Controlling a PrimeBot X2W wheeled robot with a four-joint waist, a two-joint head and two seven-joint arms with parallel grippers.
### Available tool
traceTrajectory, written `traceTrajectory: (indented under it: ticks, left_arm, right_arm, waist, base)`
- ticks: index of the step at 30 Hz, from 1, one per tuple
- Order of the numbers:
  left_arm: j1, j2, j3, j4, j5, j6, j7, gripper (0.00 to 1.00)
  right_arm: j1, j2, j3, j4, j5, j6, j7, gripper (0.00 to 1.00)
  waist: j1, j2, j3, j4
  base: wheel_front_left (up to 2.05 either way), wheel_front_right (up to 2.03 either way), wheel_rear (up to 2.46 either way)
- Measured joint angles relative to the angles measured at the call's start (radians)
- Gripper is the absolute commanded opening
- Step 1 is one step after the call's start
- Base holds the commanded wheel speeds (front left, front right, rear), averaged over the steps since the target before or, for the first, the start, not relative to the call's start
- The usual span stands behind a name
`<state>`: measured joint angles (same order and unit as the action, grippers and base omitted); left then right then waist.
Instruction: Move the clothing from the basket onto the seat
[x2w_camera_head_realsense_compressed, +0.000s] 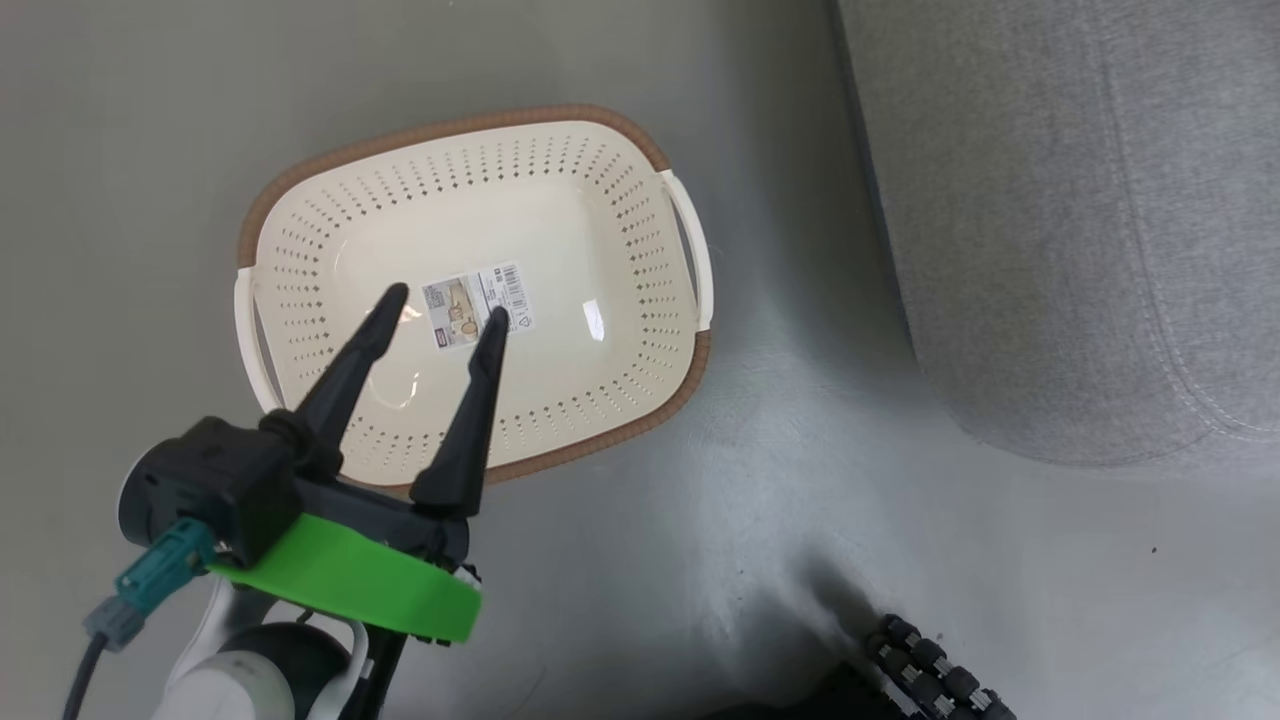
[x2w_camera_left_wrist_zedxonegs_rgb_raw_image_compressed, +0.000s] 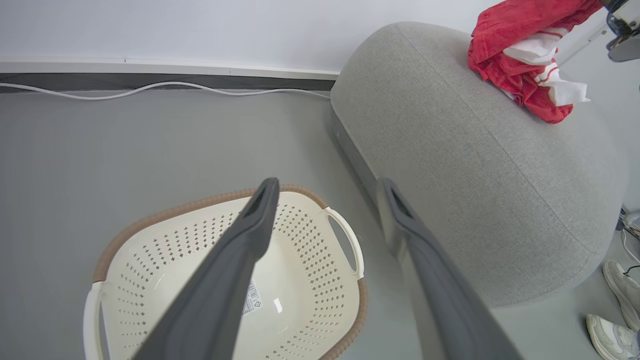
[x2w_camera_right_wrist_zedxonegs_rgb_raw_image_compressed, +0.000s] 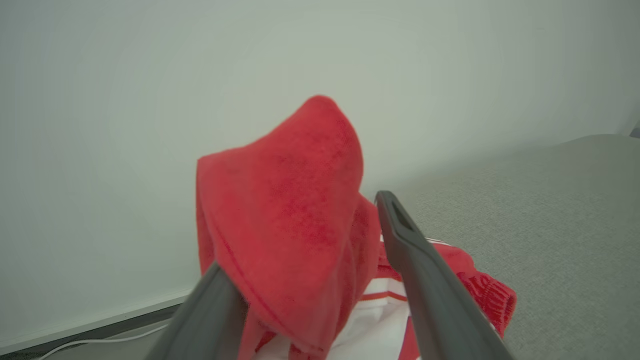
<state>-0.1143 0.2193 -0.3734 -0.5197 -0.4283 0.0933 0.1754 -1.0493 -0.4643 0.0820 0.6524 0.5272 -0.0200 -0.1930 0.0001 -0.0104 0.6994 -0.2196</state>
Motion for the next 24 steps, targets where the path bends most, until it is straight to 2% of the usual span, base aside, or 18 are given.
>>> traceTrajectory:
  ticks: [7,12,18,24]
  left_arm:
    - [-0.004,-0.032,0.051,0.049,-0.059,0.004,-0.04,1.0]
    - [-0.004,-0.035,0.087,0.1,-0.072,0.004,-0.073,1.0]
    - [0.006,-0.05,0.109,0.155,-0.114,0.004,-0.118,1.0]
    - [0.038,-0.052,0.113,0.225,-0.114,0.002,-0.161,1.0]
  right_arm:
    - [-0.001,0.025,0.058,-0.021,-0.028,0.05,-0.011,1.0]
    - [0.076,0.016,0.058,-0.06,-0.035,0.074,-0.031,1.0]
    - [0.195,0.047,0.057,-0.125,-0.022,0.092,-0.045,1.0]
    - [0.325,0.075,0.057,-0.184,-0.016,0.093,-0.054,1.0]
  waist:
    - [0.0,0.0,-0.053,-0.031]
    - [-0.0001,0.0,-0.11,-0.048]
    - [-0.0001,0.0,-0.189,-0.053]
    - [-0.0001,0.0,-0.271,-0.039]
  base:
    - [0.0,0.0,0.0]
    - [0.0,0.0,0.0]
    - [0.0,0.0,0.0]
    - [0.0,0.0,0.0]
